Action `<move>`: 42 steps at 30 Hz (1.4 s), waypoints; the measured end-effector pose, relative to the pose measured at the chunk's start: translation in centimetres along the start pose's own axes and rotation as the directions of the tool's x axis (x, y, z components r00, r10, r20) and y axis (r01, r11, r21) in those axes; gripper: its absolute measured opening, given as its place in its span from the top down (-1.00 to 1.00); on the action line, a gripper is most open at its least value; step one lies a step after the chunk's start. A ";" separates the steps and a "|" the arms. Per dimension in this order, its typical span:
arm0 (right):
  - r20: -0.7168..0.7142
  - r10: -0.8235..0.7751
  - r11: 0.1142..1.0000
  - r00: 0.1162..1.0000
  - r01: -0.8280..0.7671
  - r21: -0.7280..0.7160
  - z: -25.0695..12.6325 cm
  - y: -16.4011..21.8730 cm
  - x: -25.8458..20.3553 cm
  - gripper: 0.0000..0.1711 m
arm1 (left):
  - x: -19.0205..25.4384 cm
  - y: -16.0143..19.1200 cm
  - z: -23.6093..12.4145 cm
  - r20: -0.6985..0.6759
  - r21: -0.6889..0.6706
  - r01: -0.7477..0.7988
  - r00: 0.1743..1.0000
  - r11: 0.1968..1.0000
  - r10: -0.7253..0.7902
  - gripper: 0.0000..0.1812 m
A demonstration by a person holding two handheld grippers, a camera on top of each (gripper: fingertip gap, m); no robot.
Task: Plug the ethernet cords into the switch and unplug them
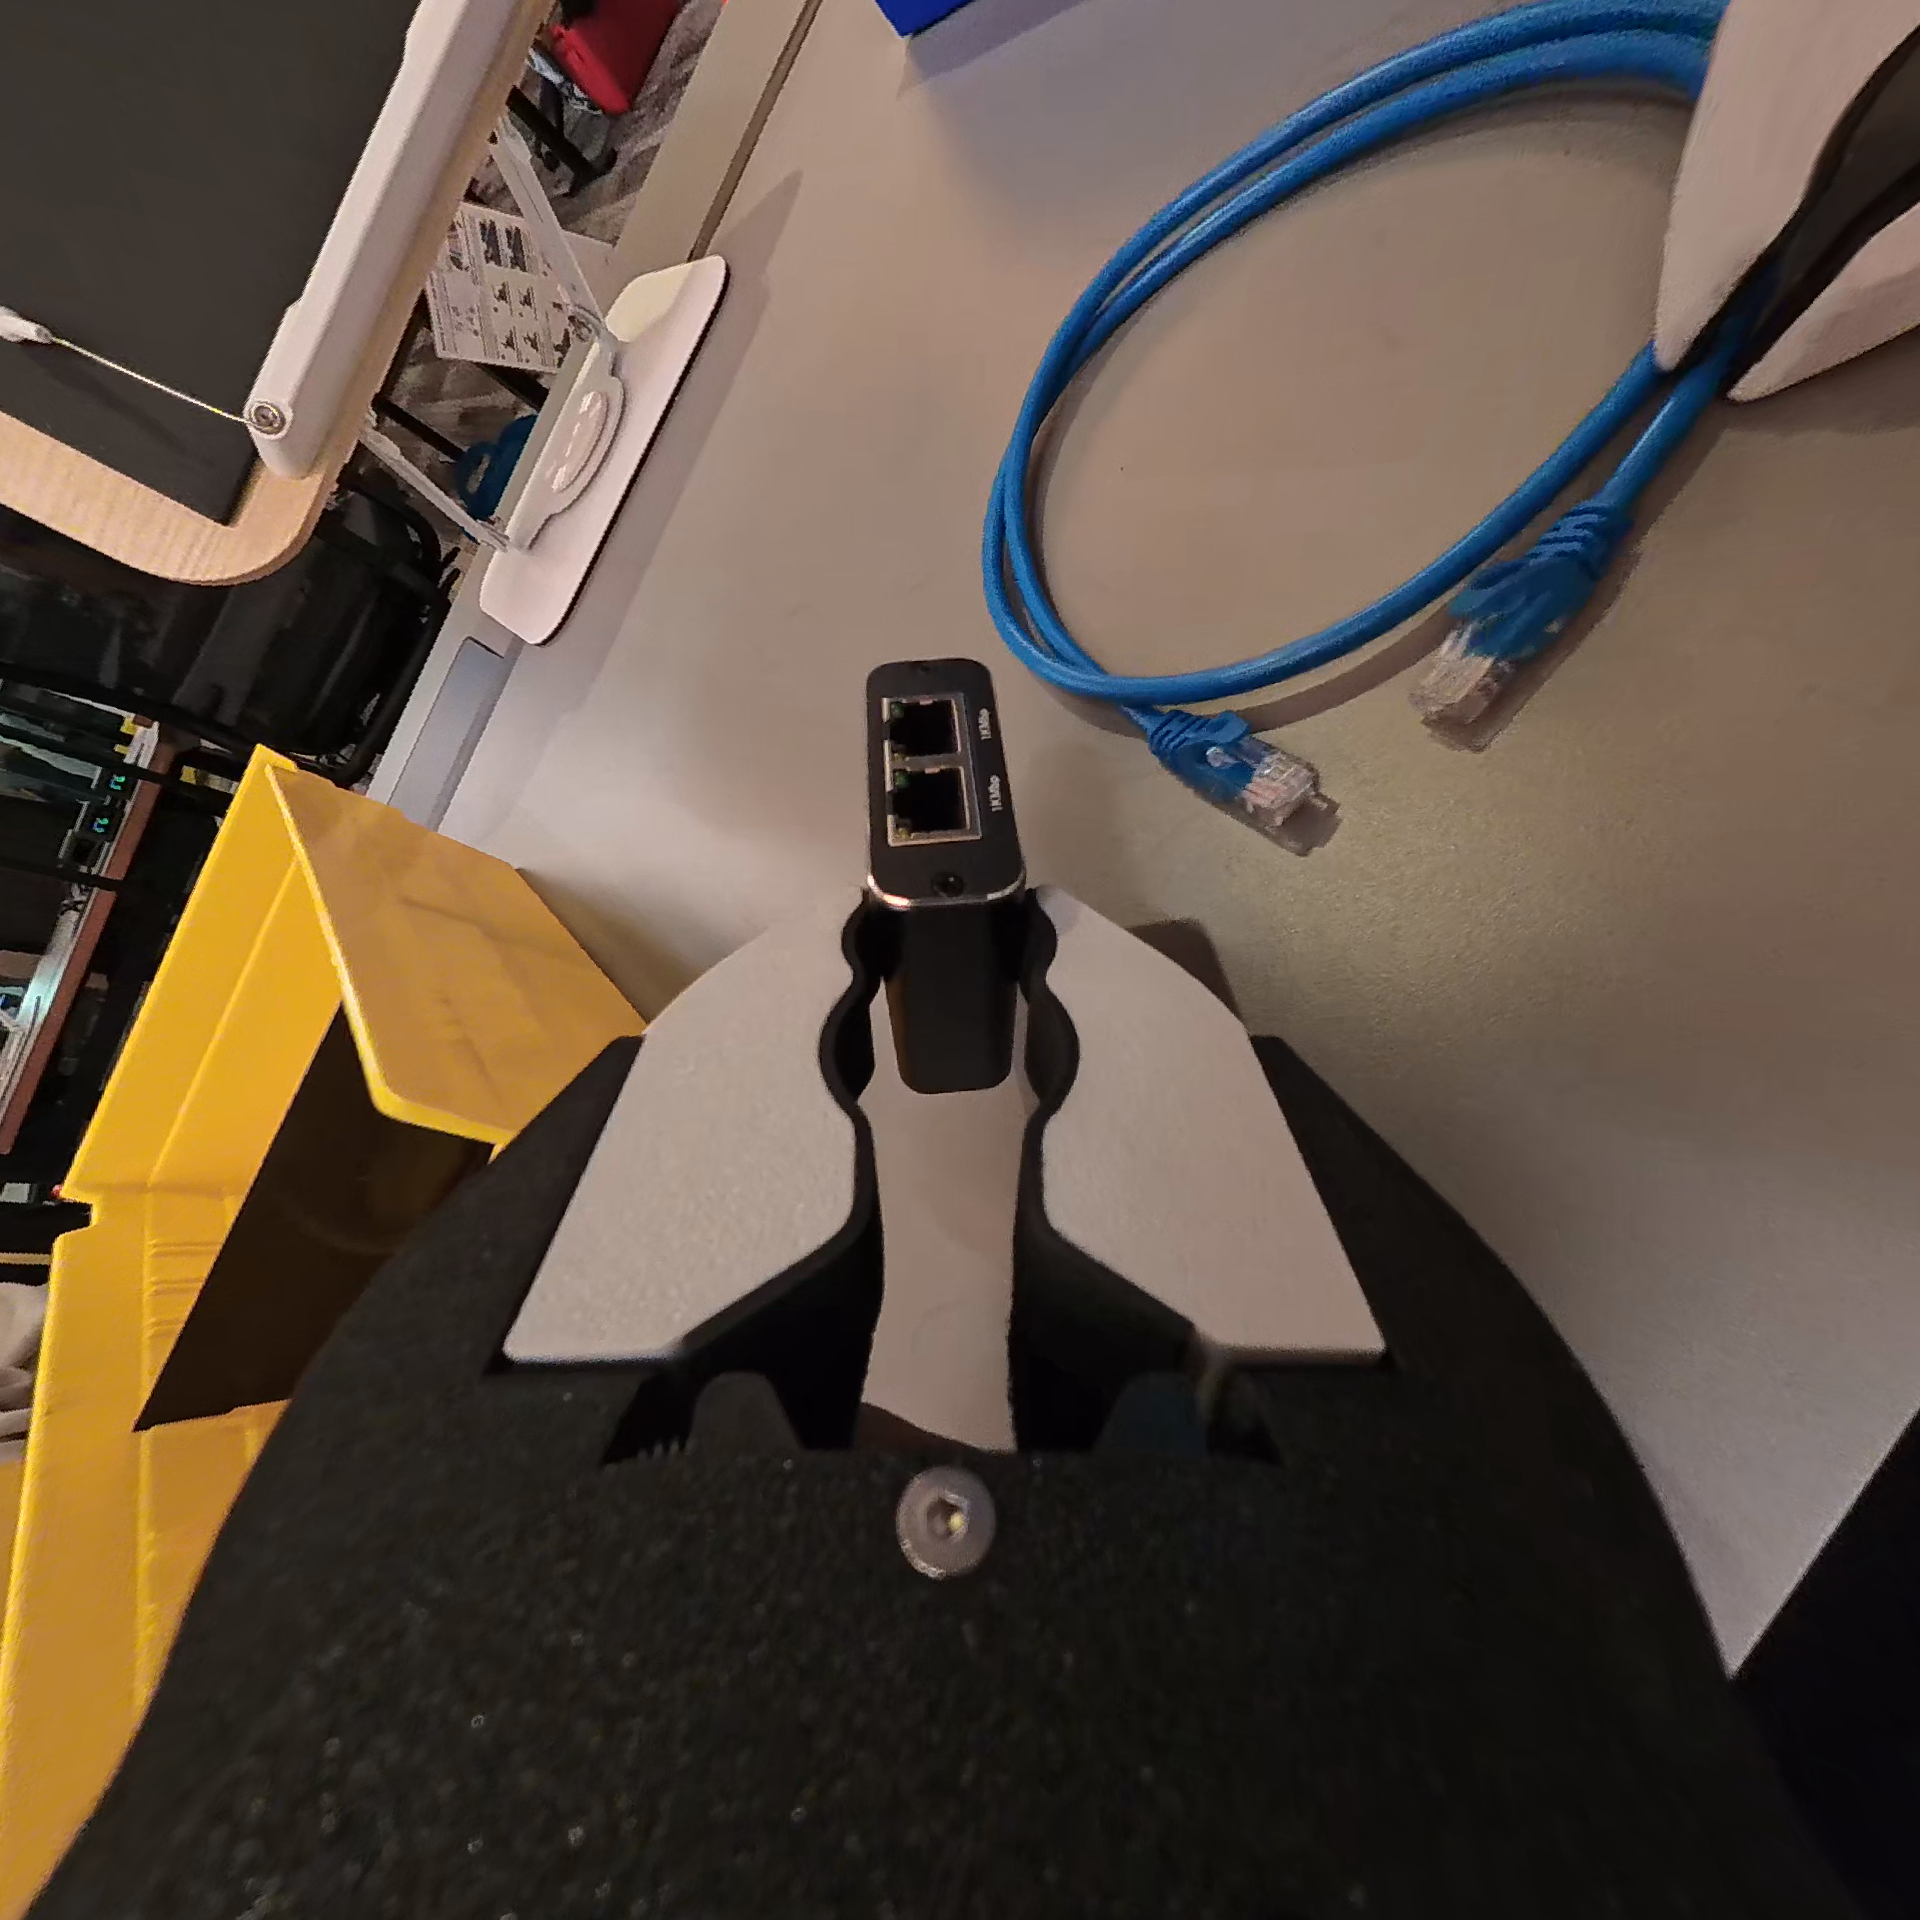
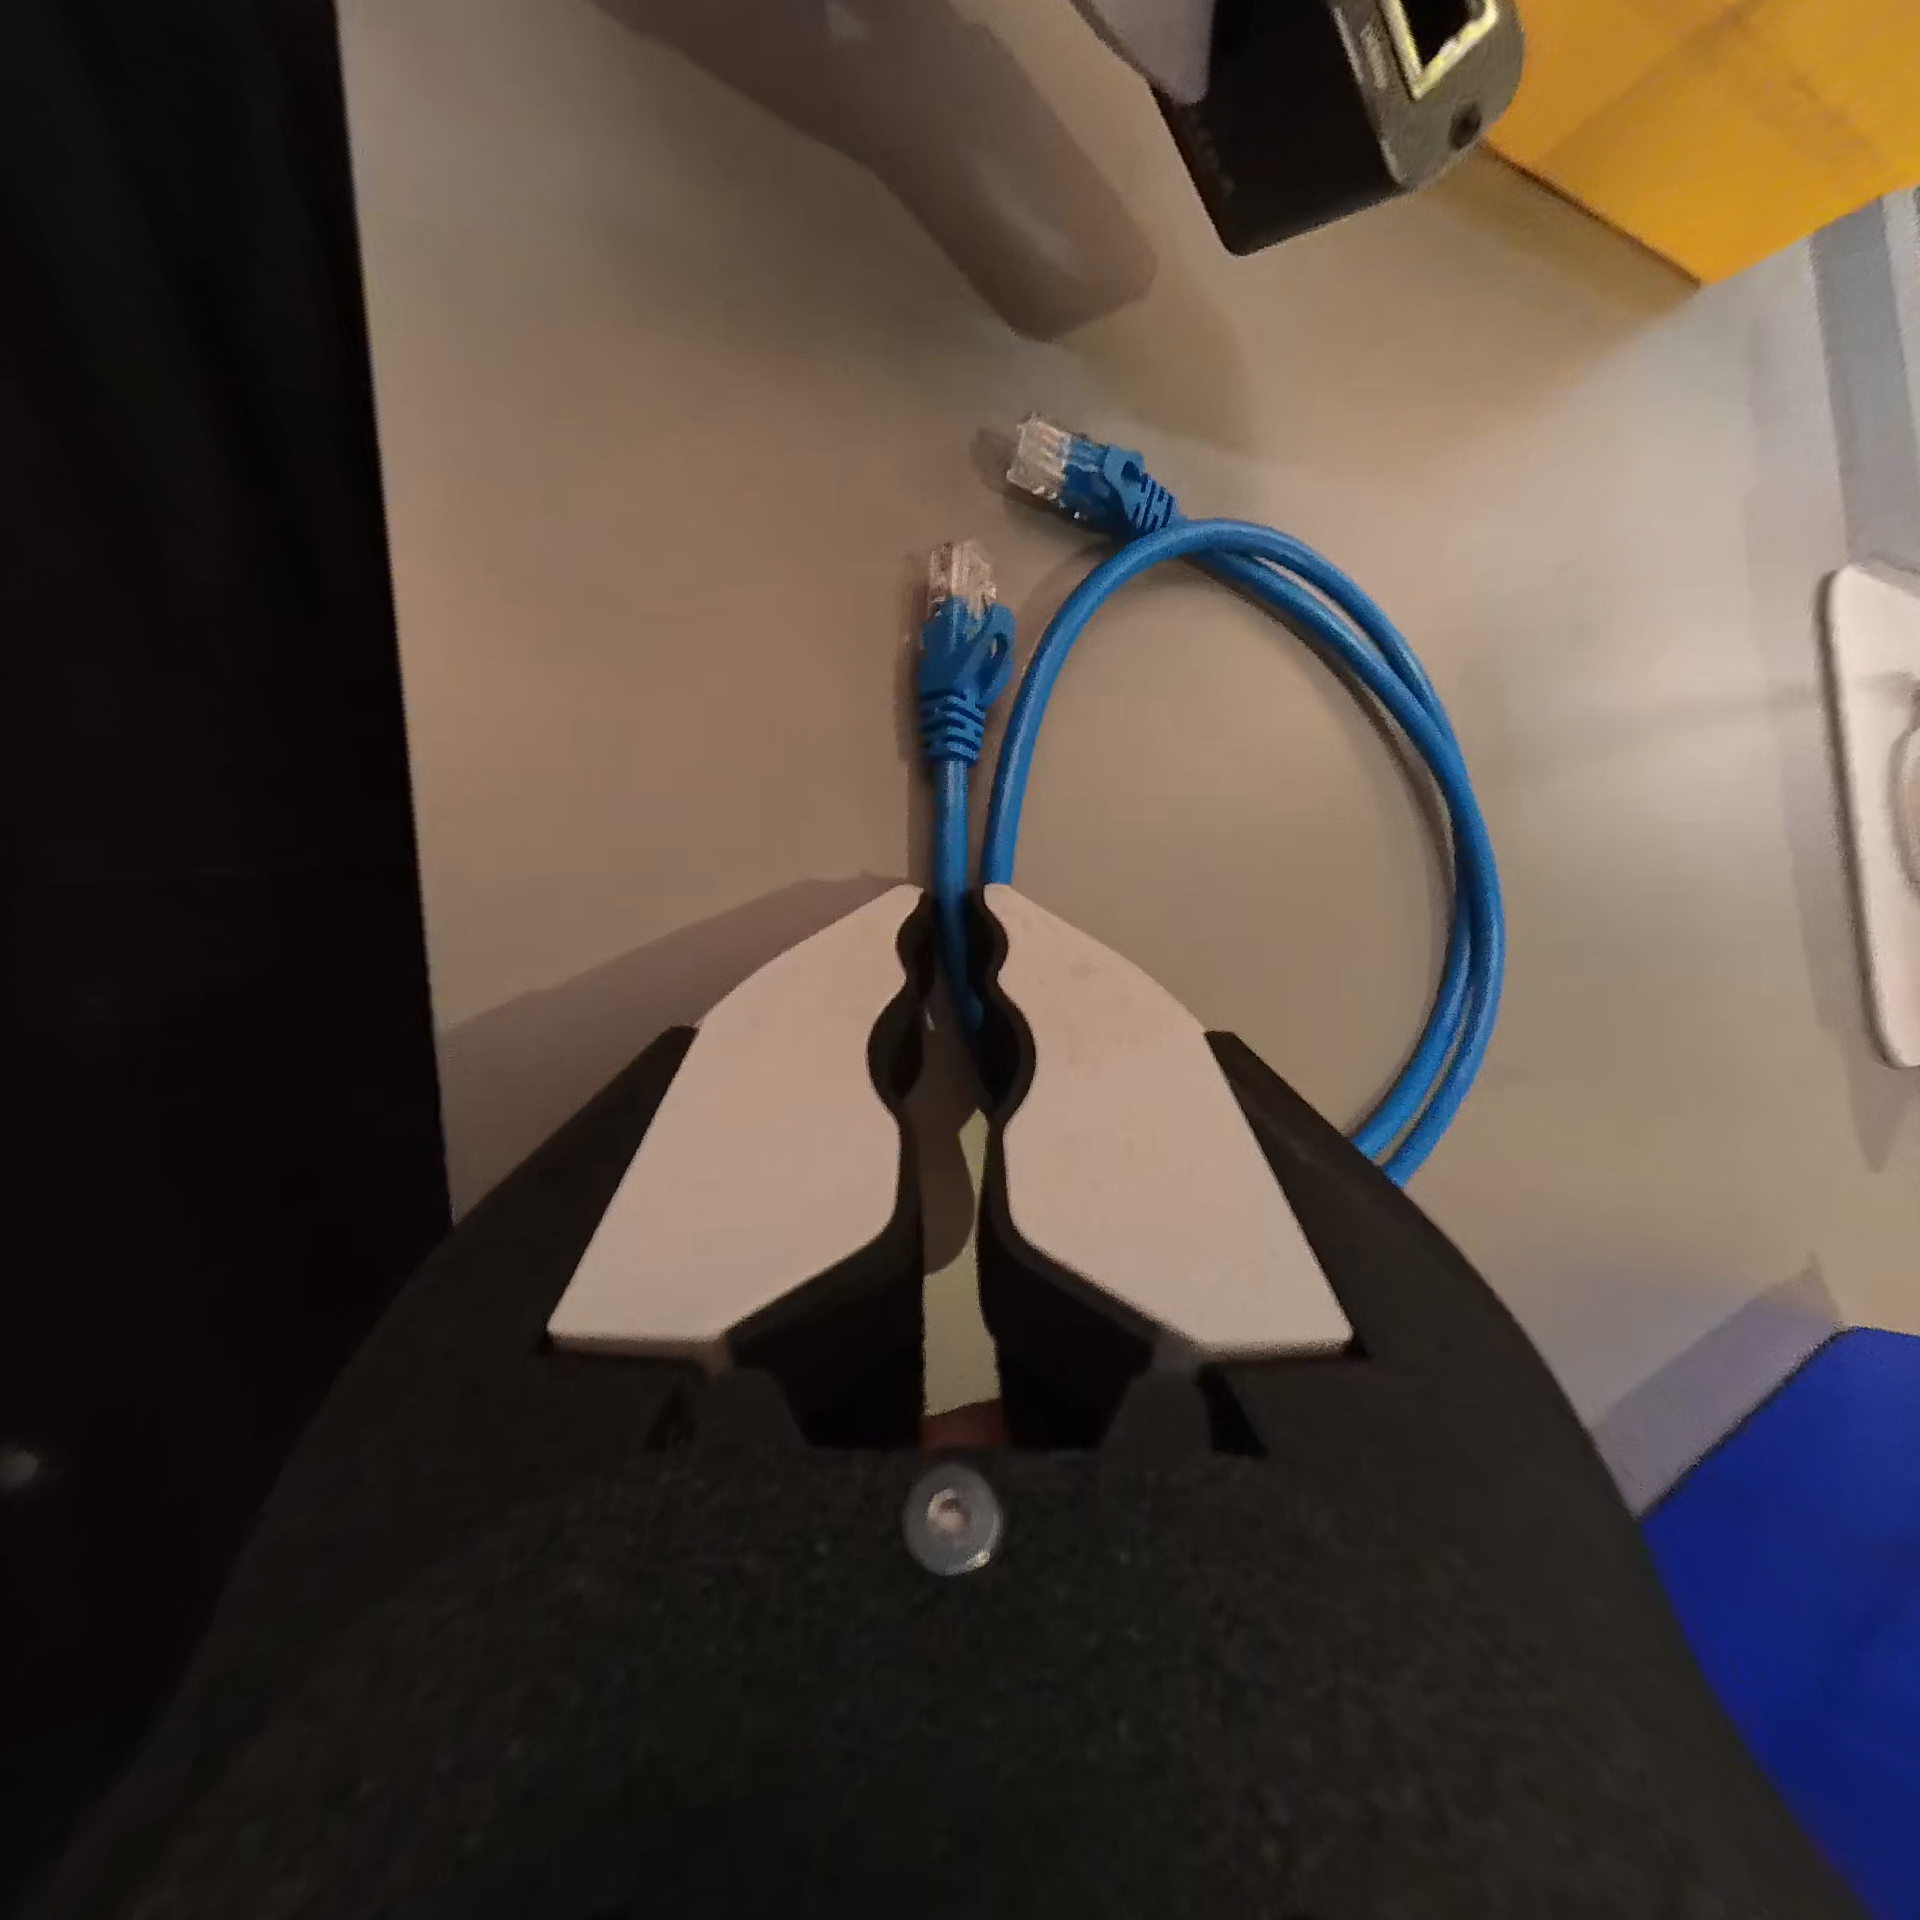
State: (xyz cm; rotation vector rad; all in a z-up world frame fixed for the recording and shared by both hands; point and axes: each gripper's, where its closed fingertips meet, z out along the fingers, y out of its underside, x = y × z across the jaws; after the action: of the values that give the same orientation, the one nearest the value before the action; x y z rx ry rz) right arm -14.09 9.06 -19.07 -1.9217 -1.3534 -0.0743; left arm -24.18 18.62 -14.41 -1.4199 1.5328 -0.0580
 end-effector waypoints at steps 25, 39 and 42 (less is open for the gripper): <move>-0.101 0.151 0.981 0.983 -0.161 -0.106 -2.4 -5.2 5.5 0.95 | -0.7 -2.2 0.9 0.226 -0.176 -0.433 0.856 0.884 0.464 0.73; -0.116 0.136 0.970 0.984 -0.156 -0.184 -1.4 -4.2 5.0 0.95 | 0.2 -1.9 1.2 0.199 -0.208 -0.448 0.851 0.869 0.487 0.73; -0.122 0.128 0.962 0.984 -0.153 -0.224 -1.2 -3.8 4.9 0.95 | 0.3 -1.9 1.3 0.197 -0.222 -0.468 0.838 0.856 0.509 0.73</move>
State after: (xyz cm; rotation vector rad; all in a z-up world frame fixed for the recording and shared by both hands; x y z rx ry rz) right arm -14.68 12.65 -13.92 -2.1718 -1.1763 -0.2724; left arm -21.87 18.49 -14.05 -1.0649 1.6698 0.5553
